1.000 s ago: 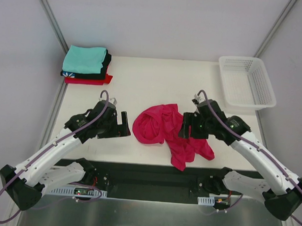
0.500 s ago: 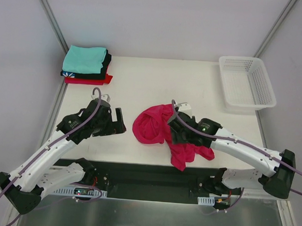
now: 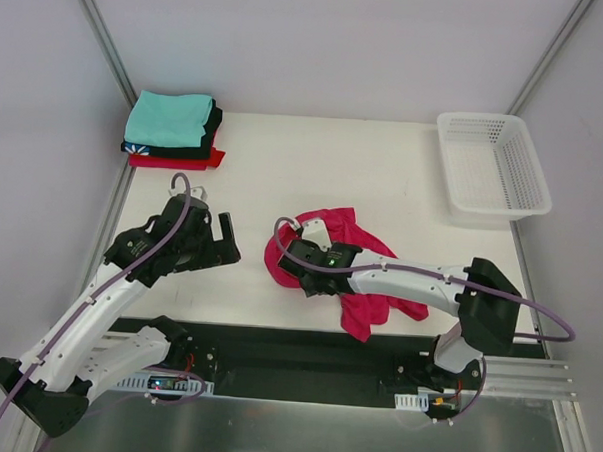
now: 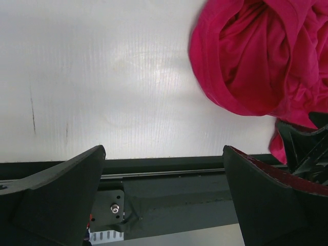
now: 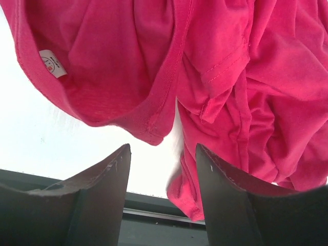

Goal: Fold and stack the t-shirts

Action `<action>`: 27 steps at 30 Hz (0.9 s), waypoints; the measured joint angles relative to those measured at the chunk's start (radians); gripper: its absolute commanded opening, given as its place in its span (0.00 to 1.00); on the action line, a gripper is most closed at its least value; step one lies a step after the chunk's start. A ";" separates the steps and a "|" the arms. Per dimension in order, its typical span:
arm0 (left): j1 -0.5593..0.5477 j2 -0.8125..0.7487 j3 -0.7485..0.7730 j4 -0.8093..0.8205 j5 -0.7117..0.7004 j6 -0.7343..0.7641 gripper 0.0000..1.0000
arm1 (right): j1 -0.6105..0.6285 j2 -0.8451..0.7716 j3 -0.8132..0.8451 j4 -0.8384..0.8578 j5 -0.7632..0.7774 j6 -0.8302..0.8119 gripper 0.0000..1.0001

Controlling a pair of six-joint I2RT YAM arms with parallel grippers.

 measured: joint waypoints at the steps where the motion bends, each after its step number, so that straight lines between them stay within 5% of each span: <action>1: 0.006 -0.004 0.000 -0.004 0.000 0.002 0.99 | 0.000 0.003 0.001 0.004 0.000 0.002 0.56; 11: 0.012 -0.015 0.000 -0.016 0.002 0.005 0.99 | -0.013 0.054 0.013 0.045 0.000 0.008 0.49; 14: 0.012 -0.016 0.001 -0.018 0.003 0.007 0.99 | -0.034 0.085 0.012 0.064 -0.008 0.002 0.37; 15: 0.012 -0.016 0.003 -0.020 0.003 0.007 0.99 | -0.044 0.095 0.012 0.069 -0.010 -0.002 0.23; 18: 0.013 -0.023 0.009 -0.022 0.002 0.008 0.99 | -0.069 0.108 0.012 0.075 -0.012 -0.014 0.01; 27: 0.019 -0.028 0.013 -0.023 0.006 0.008 0.99 | -0.092 0.106 0.174 -0.043 0.018 -0.066 0.01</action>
